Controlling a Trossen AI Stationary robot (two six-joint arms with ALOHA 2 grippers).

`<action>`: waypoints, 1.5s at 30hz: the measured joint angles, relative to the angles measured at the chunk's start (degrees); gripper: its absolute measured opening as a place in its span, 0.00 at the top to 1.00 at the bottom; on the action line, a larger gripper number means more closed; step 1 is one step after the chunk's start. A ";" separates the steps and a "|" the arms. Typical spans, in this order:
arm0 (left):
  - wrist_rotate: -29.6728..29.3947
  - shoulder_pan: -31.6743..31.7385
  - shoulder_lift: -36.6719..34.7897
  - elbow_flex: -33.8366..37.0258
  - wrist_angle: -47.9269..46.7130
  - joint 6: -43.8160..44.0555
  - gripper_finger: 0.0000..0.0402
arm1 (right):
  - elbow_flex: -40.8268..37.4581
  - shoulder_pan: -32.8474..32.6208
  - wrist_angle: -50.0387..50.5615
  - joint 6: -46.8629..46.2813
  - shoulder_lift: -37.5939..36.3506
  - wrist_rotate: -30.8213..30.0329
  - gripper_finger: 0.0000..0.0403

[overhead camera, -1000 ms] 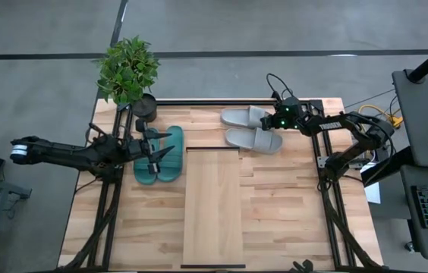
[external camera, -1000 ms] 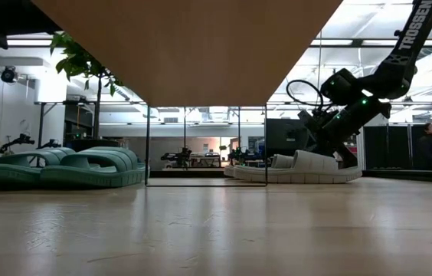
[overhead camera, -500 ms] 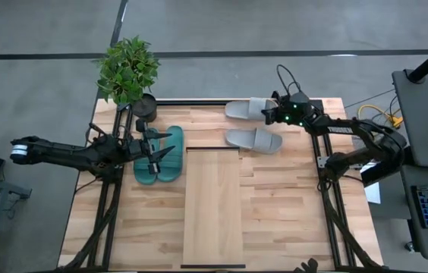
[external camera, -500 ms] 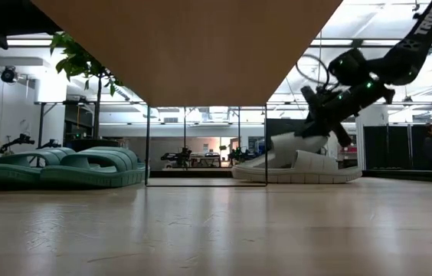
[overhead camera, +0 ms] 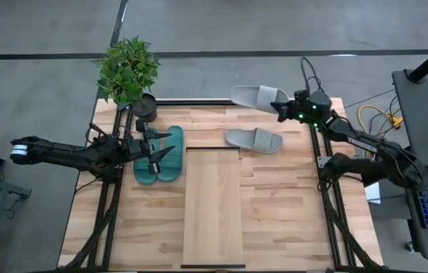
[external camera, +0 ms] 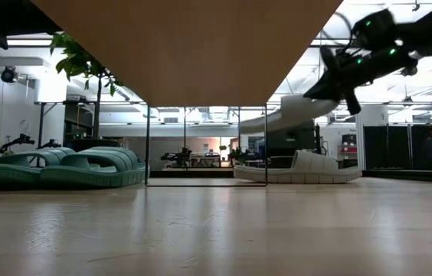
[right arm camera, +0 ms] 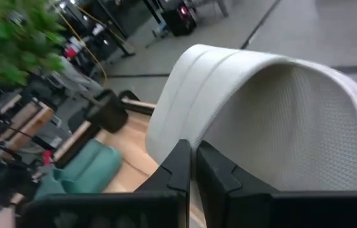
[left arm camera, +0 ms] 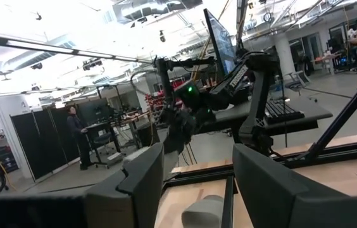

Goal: Pick and place slides into the shelf
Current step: Put the top gray slipper on the shelf

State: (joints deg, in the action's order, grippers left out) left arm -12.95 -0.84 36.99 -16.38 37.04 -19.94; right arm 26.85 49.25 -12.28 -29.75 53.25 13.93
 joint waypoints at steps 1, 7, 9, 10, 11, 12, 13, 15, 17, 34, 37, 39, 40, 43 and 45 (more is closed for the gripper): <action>0.00 0.00 0.00 0.00 0.04 0.00 0.57 | 0.00 0.00 0.81 0.03 -1.64 0.00 0.98; 0.00 0.00 0.04 0.00 0.04 0.00 0.57 | 0.00 -0.66 4.54 -0.25 -10.29 -0.01 0.98; 0.00 0.00 0.07 0.00 0.08 0.00 0.57 | 0.00 -1.53 6.16 -0.83 -12.46 0.00 0.98; 0.00 0.00 0.07 0.00 0.08 0.00 0.57 | 0.00 -2.01 6.74 -1.66 -13.50 0.02 0.98; 0.00 0.00 0.04 0.00 0.07 0.00 0.57 | 0.00 -2.52 7.08 -2.63 -14.43 0.04 0.98; 0.00 0.00 0.02 0.00 0.05 0.00 0.57 | 0.00 -3.14 7.20 -3.45 -15.34 0.04 0.98; 0.00 0.00 0.03 0.00 0.09 0.00 0.57 | 0.00 -3.83 7.18 -3.96 -16.29 0.04 0.98; -0.01 0.01 0.04 0.00 0.14 0.00 0.57 | 0.00 -5.51 6.98 -4.78 -18.09 -0.02 0.98; -0.28 0.00 0.00 0.00 0.08 0.00 0.57 | 0.00 -7.33 6.85 -6.08 -19.78 -0.14 0.98; -4.97 0.02 -0.03 0.00 0.11 -0.52 0.57 | 0.02 -33.22 -0.68 -11.63 -23.71 -15.11 0.98; -6.22 0.02 -0.04 0.00 0.11 -0.52 0.57 | 0.03 -37.97 -0.79 -11.35 -22.93 -20.15 0.98; -7.10 0.02 -0.04 0.00 0.11 -0.82 0.57 | 0.04 -41.16 -1.02 -11.46 -22.16 -23.17 0.98; -7.20 0.02 -0.04 0.00 0.11 -1.71 0.57 | 0.03 -42.68 -1.06 -12.07 -21.64 -24.77 0.98; -7.28 0.02 -0.01 0.00 0.04 -4.25 0.57 | 0.04 -47.20 -2.71 -13.54 -19.47 -28.61 0.98; -7.28 0.02 0.08 -0.02 0.06 -4.50 0.57 | 0.04 -50.10 -4.92 -13.80 -17.85 -30.74 0.98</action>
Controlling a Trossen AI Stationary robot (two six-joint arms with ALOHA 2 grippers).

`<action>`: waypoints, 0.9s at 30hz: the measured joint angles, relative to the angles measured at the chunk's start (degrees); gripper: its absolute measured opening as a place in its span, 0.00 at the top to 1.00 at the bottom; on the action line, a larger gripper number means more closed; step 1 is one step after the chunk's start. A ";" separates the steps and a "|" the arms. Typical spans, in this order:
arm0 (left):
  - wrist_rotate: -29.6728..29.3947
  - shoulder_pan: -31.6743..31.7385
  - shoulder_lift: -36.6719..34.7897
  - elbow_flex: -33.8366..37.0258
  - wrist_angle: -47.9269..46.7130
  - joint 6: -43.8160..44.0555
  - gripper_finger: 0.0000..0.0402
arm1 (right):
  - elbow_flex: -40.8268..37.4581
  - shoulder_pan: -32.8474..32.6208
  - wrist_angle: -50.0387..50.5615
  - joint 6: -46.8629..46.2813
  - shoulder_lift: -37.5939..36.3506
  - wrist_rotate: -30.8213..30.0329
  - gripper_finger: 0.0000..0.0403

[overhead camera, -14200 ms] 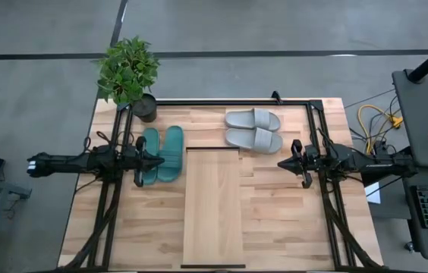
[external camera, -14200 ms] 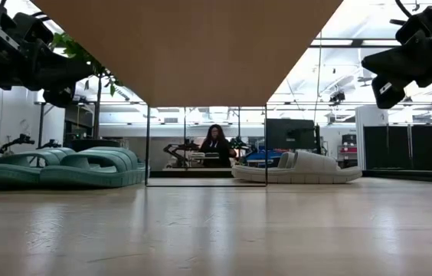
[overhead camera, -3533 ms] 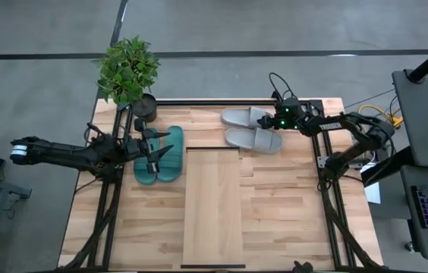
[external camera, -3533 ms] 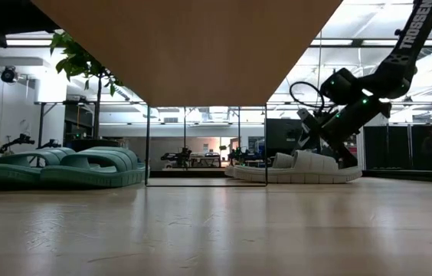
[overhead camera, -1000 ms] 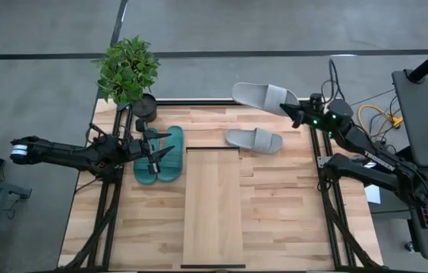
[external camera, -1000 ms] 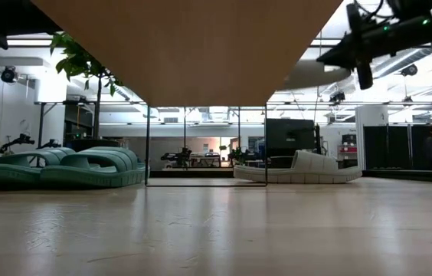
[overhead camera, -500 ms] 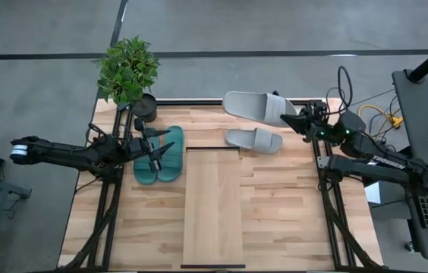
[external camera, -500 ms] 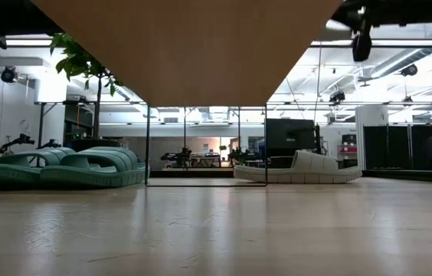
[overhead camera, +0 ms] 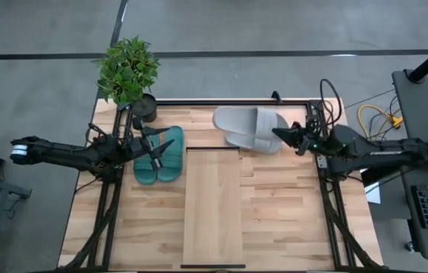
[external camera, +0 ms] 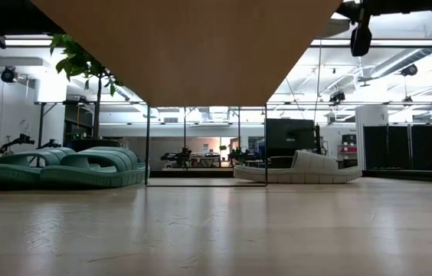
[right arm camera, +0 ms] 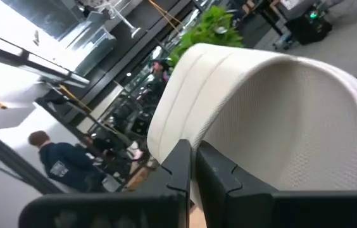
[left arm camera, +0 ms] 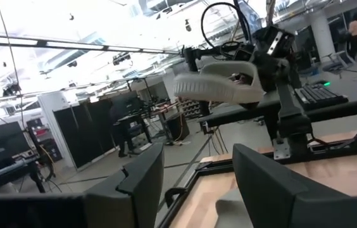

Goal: Pick and place slides into the shelf
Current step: Put the top gray slipper on the shelf

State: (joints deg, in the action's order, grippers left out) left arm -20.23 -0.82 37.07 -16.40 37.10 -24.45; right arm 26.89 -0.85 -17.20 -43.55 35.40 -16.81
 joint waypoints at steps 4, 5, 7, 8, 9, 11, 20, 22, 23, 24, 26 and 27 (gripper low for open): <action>-0.02 0.00 -0.01 0.00 -0.02 -0.28 0.57 | 0.00 -5.19 -3.80 -1.69 3.64 -4.23 0.98; -0.02 0.00 -0.07 0.00 -0.04 -0.42 0.57 | 0.00 -6.37 -4.73 -2.05 4.58 -5.21 0.98; -0.02 0.00 -0.10 0.00 0.00 -0.50 0.57 | 0.50 -8.67 -5.41 -2.92 6.47 -7.27 0.98; -0.03 0.00 -0.10 0.00 0.01 -0.50 0.57 | 1.19 -9.80 -5.41 -2.99 7.56 -8.22 0.98; -0.04 0.00 -0.13 0.00 -0.02 -0.50 0.57 | 2.05 -10.94 -5.36 -2.99 8.74 -9.27 0.98; -0.06 0.00 -0.34 0.00 -0.01 -0.52 0.57 | 4.32 -13.17 -5.29 -2.88 11.46 -11.42 0.98; -0.24 0.00 -1.54 -0.07 -0.02 -0.52 0.57 | 15.54 -19.40 6.70 -5.61 22.96 -21.04 0.98; -0.24 0.00 -1.56 -0.07 0.01 -0.52 0.57 | 16.91 -20.76 3.66 -5.27 25.59 -22.42 0.98; -0.24 0.00 -1.61 -0.07 -0.06 -0.52 0.57 | 17.34 -21.28 2.01 -5.33 26.79 -23.03 0.98; -0.24 0.00 -1.61 -0.07 -0.04 -0.52 0.57 | 17.57 -21.73 0.96 -5.60 27.97 -23.36 0.98; -0.24 0.00 -1.61 -0.07 -0.04 -0.52 0.57 | 17.77 -22.32 0.51 -6.91 30.00 -23.54 0.98; -0.24 0.00 -1.61 -0.07 -0.04 -0.52 0.57 | 17.75 -22.54 0.47 -8.53 30.98 -23.70 0.98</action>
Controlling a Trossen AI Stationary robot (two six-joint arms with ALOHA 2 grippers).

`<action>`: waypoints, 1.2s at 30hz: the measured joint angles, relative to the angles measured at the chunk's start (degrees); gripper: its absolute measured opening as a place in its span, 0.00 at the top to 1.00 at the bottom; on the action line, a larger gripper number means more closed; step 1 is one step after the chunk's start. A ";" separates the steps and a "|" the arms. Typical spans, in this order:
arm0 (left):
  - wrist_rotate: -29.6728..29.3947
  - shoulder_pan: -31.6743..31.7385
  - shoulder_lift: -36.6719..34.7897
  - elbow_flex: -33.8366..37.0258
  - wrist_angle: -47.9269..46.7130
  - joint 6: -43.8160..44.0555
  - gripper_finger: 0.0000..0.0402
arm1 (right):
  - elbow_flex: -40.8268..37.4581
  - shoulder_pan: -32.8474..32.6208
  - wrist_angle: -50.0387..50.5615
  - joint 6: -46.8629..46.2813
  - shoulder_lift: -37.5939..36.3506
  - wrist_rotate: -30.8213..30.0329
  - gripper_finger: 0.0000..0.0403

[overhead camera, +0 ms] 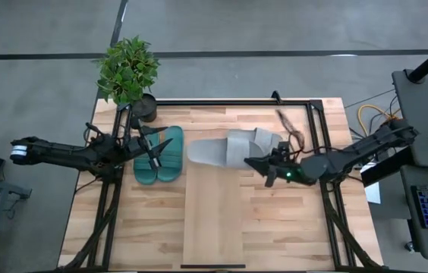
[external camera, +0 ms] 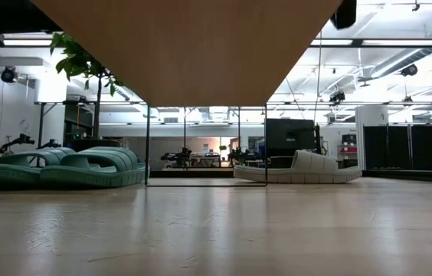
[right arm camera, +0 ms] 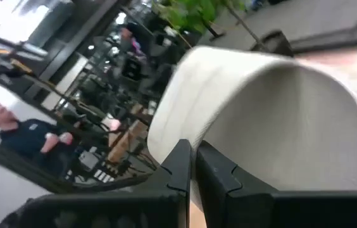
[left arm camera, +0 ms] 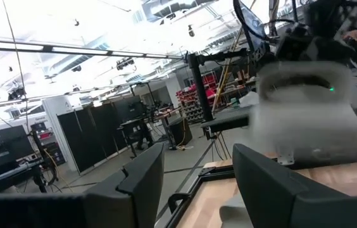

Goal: Pick and place slides into the shelf
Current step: Put the top gray slipper on the shelf

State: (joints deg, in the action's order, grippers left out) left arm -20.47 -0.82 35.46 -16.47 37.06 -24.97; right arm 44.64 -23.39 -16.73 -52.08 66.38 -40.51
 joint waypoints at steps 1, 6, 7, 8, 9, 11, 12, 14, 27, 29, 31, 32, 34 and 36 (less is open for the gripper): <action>0.00 0.00 0.01 0.00 0.00 0.00 0.57 | 0.00 -0.22 -0.36 -1.71 1.06 -0.20 0.98; 0.00 0.00 -0.02 0.00 0.00 -2.89 0.57 | 0.00 -0.82 -2.79 -8.78 5.77 -0.24 0.98; 0.00 0.00 0.00 0.00 0.00 -3.49 0.57 | -0.04 -0.91 -3.50 -8.95 6.39 0.13 0.98; 0.00 0.00 0.00 0.00 0.00 -3.94 0.57 | -0.07 -1.05 -4.27 -9.02 6.78 0.22 0.98; 0.00 0.00 0.00 0.00 0.00 -4.09 0.57 | -0.07 -1.21 -5.09 -9.38 7.16 0.25 0.98; 0.00 0.00 -0.02 0.00 0.01 -4.13 0.57 | 0.00 -1.60 -5.14 -11.18 7.60 0.24 0.98; -0.01 0.00 -0.04 0.00 0.06 -4.14 0.57 | -0.05 -1.77 -4.69 -11.85 7.74 0.26 0.98; 0.00 0.00 -0.23 0.00 0.04 -4.16 0.57 | -0.22 -1.89 -4.39 -13.04 8.43 0.33 0.98; 0.00 0.00 -0.63 0.00 0.01 -4.24 0.57 | -2.67 -1.72 1.10 -20.80 8.05 3.19 0.98; 0.00 0.00 -0.63 0.00 0.00 -4.24 0.57 | -4.11 -1.35 1.65 -21.45 7.08 3.10 0.98; 0.00 -0.01 -0.63 0.04 -0.02 -4.14 0.57 | -5.46 -1.06 1.57 -22.10 5.82 3.14 0.98; 0.00 0.00 -0.63 0.07 -0.01 -4.13 0.57 | -6.11 -0.85 1.38 -22.42 5.26 3.16 0.98; 0.00 -0.02 -0.63 0.11 -0.02 -4.11 0.57 | -7.56 -0.34 1.24 -22.94 4.21 3.37 0.98; 0.00 -0.02 -0.63 0.13 -0.02 -4.10 0.57 | -8.69 0.17 1.50 -22.92 3.24 3.57 0.98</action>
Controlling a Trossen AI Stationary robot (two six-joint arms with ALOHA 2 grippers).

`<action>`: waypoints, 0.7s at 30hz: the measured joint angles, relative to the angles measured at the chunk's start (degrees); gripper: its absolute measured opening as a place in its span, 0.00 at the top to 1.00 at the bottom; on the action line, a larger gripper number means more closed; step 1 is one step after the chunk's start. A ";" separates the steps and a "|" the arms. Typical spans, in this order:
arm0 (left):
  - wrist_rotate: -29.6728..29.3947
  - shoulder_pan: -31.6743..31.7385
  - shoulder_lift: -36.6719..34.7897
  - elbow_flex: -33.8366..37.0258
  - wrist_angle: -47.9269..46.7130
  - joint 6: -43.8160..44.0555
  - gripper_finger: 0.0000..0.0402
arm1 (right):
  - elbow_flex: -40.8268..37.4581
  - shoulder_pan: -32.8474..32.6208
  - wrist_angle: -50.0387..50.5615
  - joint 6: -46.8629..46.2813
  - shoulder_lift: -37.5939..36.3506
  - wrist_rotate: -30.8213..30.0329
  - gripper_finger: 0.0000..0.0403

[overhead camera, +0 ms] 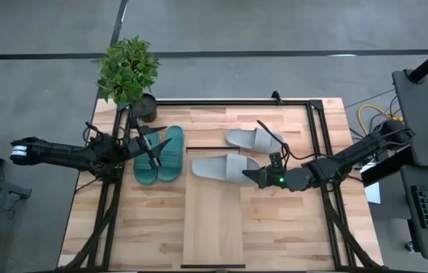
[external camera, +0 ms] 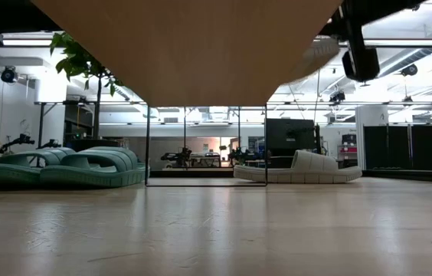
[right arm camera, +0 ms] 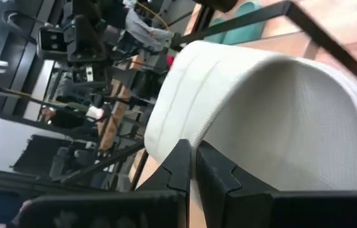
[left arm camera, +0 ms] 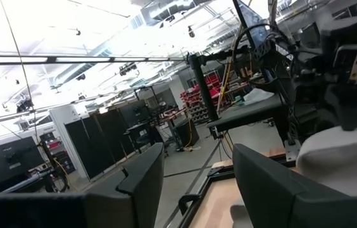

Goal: Pick and place slides into the shelf
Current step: Put the top gray slipper on the shelf

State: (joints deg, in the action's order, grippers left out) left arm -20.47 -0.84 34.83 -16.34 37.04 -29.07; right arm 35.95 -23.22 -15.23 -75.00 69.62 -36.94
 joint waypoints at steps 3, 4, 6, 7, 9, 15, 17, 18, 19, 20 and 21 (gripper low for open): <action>0.00 0.00 0.00 0.00 0.00 0.01 0.57 | -1.06 1.01 -0.23 0.53 -1.58 1.77 0.98; 0.00 0.01 0.00 0.00 0.01 0.03 0.57 | -1.30 1.45 -0.30 0.57 -1.80 2.48 0.98; 0.00 0.00 0.00 0.02 0.01 0.03 0.57 | -2.09 2.47 -0.30 0.47 -2.25 3.53 0.98; 0.00 0.02 0.00 0.02 0.02 0.04 0.57 | -2.47 3.03 -0.27 0.50 -2.51 4.24 0.98; 0.00 0.01 0.00 0.02 0.02 0.06 0.57 | -3.03 4.24 -0.85 0.72 -2.78 5.79 0.98; 0.00 0.02 0.02 0.02 0.09 0.10 0.57 | -4.84 6.67 -6.28 3.05 -2.95 9.06 0.98; 0.02 0.02 0.00 0.02 0.07 0.10 0.57 | -4.84 7.38 -6.85 3.59 -2.93 9.92 0.98; 0.00 0.00 0.02 0.02 0.09 0.10 0.57 | -4.84 7.52 -6.82 3.68 -2.93 9.96 0.98; 0.01 0.00 0.04 0.02 0.08 0.10 0.57 | -4.84 7.74 -6.70 3.98 -2.93 10.16 0.98; 0.02 0.00 0.02 0.02 0.07 0.10 0.57 | -4.84 7.94 -6.58 4.13 -2.84 10.45 0.98; 0.02 0.02 0.02 0.02 0.08 0.10 0.57 | -4.84 8.15 -6.45 4.13 -2.82 10.85 0.98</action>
State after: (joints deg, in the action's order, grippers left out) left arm -20.45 -0.82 34.85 -16.32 37.12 -28.97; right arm 31.11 -15.07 -21.68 -70.87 66.81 -26.09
